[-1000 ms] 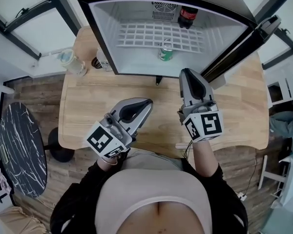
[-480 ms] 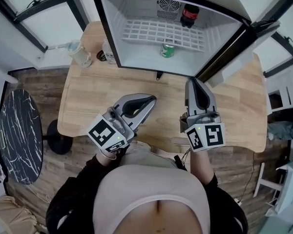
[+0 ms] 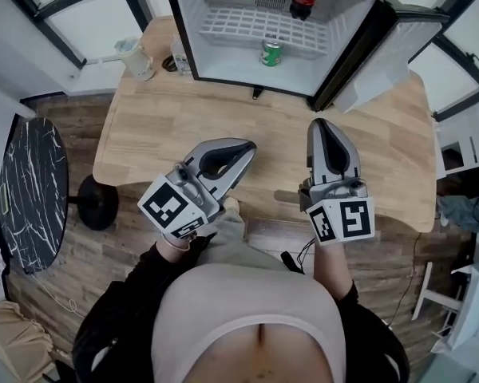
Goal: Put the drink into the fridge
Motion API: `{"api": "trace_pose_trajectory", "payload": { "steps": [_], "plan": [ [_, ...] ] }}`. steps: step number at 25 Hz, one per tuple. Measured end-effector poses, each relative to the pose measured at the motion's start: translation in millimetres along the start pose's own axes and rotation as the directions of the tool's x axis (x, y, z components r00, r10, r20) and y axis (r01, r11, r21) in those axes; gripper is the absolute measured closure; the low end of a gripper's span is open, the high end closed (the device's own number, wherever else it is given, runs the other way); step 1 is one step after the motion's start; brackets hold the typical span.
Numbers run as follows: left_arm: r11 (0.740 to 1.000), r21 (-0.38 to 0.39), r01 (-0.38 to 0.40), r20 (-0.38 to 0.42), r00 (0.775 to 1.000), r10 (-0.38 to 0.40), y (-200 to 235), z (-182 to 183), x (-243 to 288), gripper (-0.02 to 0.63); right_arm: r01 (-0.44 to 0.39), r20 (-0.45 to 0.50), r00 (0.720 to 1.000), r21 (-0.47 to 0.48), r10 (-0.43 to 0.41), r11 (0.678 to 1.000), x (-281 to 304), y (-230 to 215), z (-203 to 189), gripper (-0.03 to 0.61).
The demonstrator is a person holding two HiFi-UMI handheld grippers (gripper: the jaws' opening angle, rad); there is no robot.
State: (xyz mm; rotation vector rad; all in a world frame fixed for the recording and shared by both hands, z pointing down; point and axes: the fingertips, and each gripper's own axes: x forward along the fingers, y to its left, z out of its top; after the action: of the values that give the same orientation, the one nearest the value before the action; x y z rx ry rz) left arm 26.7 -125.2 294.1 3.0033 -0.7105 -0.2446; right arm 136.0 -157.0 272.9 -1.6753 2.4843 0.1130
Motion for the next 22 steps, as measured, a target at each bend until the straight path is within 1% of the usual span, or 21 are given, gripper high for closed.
{"api": "trace_pose_trajectory", "payload": {
  "steps": [6,11,18,22],
  "plan": [
    [1.000,0.019,-0.008,0.005,1.000,0.008,-49.7,-0.5,-20.1,0.606,-0.040,0.013,0.999,-0.012,0.040,0.999,-48.9,29.3,7.0,0.544],
    [0.999,0.030,-0.022,0.013,1.000,0.022,-93.6,2.0,-41.5,0.606,-0.076,0.000,0.997,0.005,0.076,0.997,-93.8,56.5,6.8,0.545],
    [0.999,0.005,-0.041,0.008,0.999,0.041,-151.9,-7.0,-66.1,0.606,-0.095,-0.032,0.995,0.033,0.096,0.995,-154.0,78.0,5.0,0.545],
    [0.998,-0.003,-0.057,0.000,0.998,0.057,-177.6,-9.0,-74.8,0.606,-0.114,-0.048,0.992,0.039,0.116,0.993,-177.6,86.2,6.5,0.545]
  ]
}}
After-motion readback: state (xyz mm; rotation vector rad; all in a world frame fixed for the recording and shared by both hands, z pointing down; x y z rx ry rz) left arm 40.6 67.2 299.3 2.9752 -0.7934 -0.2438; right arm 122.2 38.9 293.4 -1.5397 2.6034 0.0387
